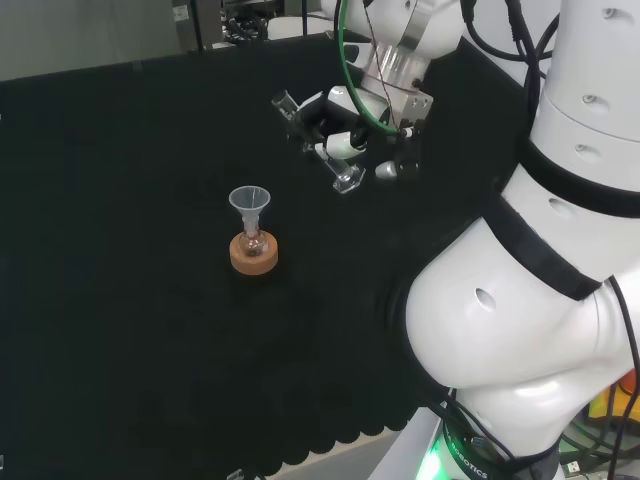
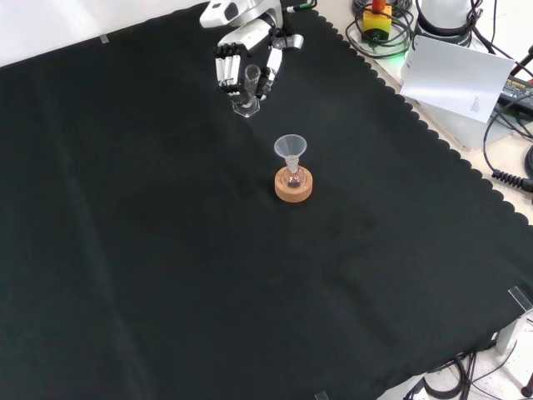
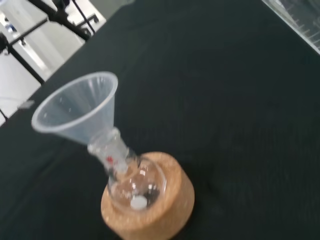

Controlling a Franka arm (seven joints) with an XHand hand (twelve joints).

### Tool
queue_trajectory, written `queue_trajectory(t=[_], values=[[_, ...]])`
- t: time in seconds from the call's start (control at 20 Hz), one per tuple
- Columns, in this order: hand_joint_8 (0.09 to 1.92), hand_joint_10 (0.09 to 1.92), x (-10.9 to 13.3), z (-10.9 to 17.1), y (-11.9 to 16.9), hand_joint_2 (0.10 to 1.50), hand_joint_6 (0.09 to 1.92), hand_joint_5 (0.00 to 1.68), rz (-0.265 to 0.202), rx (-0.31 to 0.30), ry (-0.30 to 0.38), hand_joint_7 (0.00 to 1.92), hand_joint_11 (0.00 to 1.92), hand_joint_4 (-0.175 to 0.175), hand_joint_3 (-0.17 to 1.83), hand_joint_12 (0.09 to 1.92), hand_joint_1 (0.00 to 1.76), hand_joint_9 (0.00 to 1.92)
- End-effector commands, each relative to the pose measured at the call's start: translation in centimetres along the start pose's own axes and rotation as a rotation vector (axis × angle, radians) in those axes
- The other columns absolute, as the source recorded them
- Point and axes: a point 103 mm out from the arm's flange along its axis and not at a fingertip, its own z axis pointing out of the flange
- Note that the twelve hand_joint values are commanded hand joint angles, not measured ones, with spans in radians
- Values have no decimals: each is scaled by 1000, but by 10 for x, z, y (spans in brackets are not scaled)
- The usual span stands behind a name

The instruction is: Pour the water from the graduated cylinder into the round-bottom flask.

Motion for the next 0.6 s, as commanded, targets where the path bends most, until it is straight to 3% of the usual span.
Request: queue_trajectory(t=[0.05,0.6], values=[[1139,161,3,5,-43,1146,542,968,58,239,-127,915,1089,5,-9,859,1346,1304],[1134,160,9,7,-61,1144,544,979,68,452,-168,918,1092,7,-8,857,1346,1312]])
